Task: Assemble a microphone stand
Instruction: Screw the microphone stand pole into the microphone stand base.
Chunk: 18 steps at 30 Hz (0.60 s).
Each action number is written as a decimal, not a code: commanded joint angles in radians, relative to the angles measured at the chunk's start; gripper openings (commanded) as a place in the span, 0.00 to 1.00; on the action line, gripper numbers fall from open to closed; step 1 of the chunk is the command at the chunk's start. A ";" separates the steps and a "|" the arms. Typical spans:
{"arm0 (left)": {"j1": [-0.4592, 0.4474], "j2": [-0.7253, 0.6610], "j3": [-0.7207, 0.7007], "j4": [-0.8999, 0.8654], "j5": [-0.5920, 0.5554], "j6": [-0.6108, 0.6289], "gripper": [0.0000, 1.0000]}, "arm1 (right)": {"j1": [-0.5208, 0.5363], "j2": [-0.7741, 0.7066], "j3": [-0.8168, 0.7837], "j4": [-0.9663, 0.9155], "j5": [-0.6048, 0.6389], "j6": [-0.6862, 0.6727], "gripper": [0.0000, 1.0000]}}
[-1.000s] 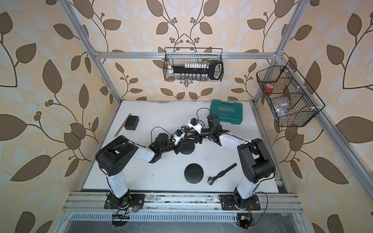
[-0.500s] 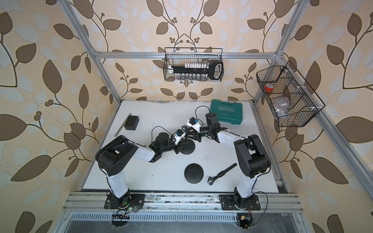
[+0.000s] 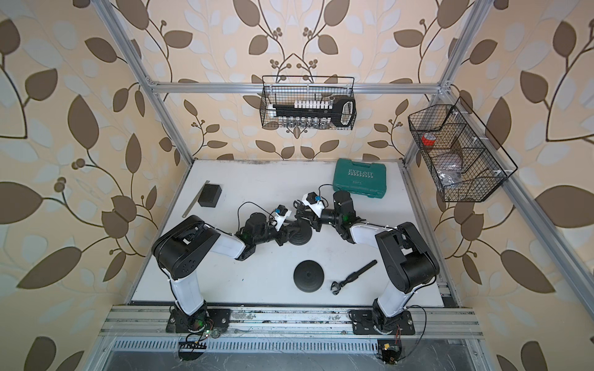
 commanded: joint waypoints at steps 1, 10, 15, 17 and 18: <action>0.010 0.006 0.014 0.072 0.031 -0.049 0.39 | 0.049 -0.015 -0.069 0.049 0.317 0.050 0.00; 0.010 -0.016 0.031 0.075 0.029 -0.059 0.38 | 0.231 -0.064 -0.192 0.186 0.676 0.153 0.00; 0.009 -0.037 0.019 0.075 0.028 -0.056 0.39 | 0.277 -0.047 -0.169 0.189 0.667 0.168 0.00; 0.009 -0.047 0.013 0.075 0.024 -0.053 0.39 | 0.286 -0.047 -0.167 0.201 0.663 0.180 0.00; 0.010 -0.051 0.009 0.075 0.021 -0.052 0.38 | 0.289 -0.047 -0.170 0.218 0.653 0.188 0.00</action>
